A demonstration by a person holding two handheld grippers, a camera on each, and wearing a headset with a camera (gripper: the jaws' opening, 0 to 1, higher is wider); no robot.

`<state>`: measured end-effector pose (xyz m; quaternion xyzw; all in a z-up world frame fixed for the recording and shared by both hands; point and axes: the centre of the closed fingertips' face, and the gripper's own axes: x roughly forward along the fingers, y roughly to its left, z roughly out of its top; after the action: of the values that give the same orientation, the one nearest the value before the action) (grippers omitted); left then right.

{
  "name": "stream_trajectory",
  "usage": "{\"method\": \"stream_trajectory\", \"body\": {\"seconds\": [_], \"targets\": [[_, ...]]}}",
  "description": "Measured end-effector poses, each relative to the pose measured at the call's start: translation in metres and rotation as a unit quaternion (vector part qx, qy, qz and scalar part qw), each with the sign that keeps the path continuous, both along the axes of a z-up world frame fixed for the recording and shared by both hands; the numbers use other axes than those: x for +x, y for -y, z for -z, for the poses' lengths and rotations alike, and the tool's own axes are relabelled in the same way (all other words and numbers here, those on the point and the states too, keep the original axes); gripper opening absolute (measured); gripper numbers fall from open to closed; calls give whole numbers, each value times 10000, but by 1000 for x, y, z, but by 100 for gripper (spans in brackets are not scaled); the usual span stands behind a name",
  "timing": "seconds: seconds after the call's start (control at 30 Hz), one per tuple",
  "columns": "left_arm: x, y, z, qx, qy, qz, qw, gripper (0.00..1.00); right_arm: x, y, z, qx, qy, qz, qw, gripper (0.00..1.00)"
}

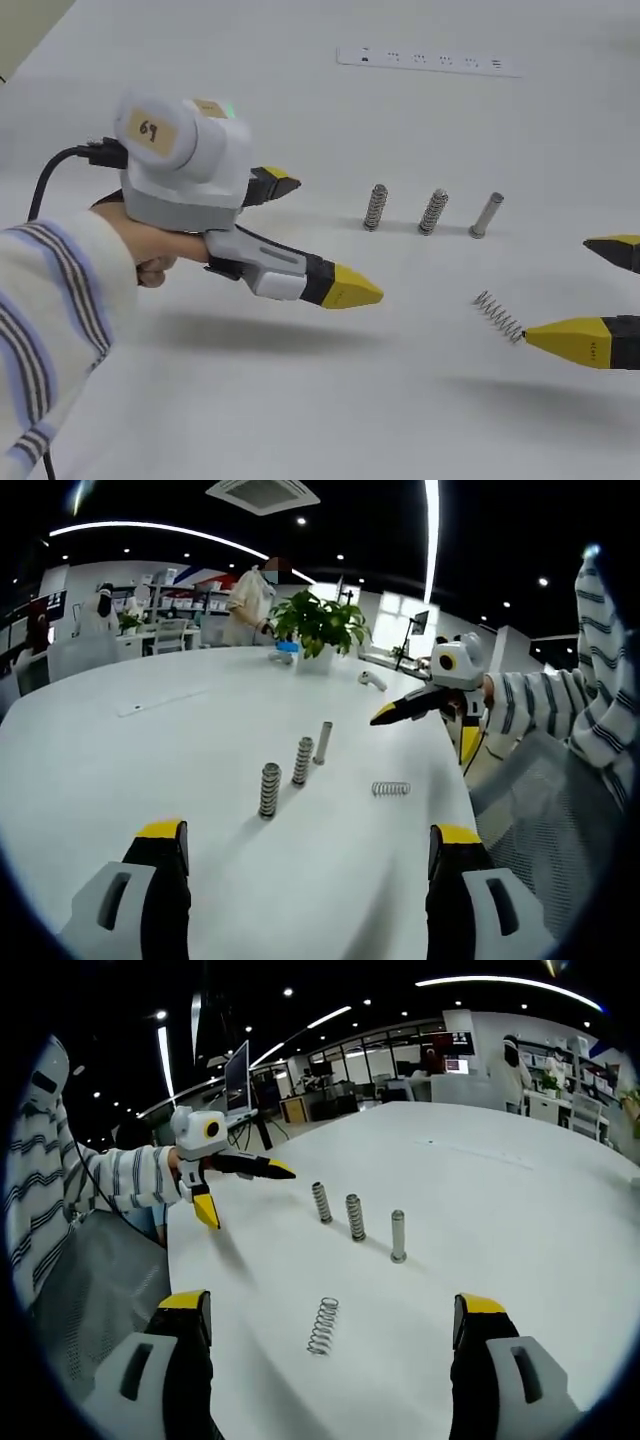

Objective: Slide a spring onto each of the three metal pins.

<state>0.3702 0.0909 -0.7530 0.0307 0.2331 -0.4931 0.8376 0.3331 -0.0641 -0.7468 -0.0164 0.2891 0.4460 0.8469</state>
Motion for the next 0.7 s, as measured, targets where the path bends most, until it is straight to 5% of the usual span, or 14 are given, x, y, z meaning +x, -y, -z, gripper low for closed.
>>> {"method": "stream_trajectory", "body": {"seconds": [0.3, 0.37, 0.7], "targets": [[6, 10, -13, 104, 322, 250, 9991, 98, -1, 6, 3, -73, -14, 27, 10000, 100], [7, 14, -16, 243, 575, 459, 9970, 98, -1, 7, 3, -70, -20, 27, 10000, 100], [9, 31, -27, 459, 963, 917, 9900, 94, -1, 8, 4, -120, -13, 50, 9999, 100]]}}
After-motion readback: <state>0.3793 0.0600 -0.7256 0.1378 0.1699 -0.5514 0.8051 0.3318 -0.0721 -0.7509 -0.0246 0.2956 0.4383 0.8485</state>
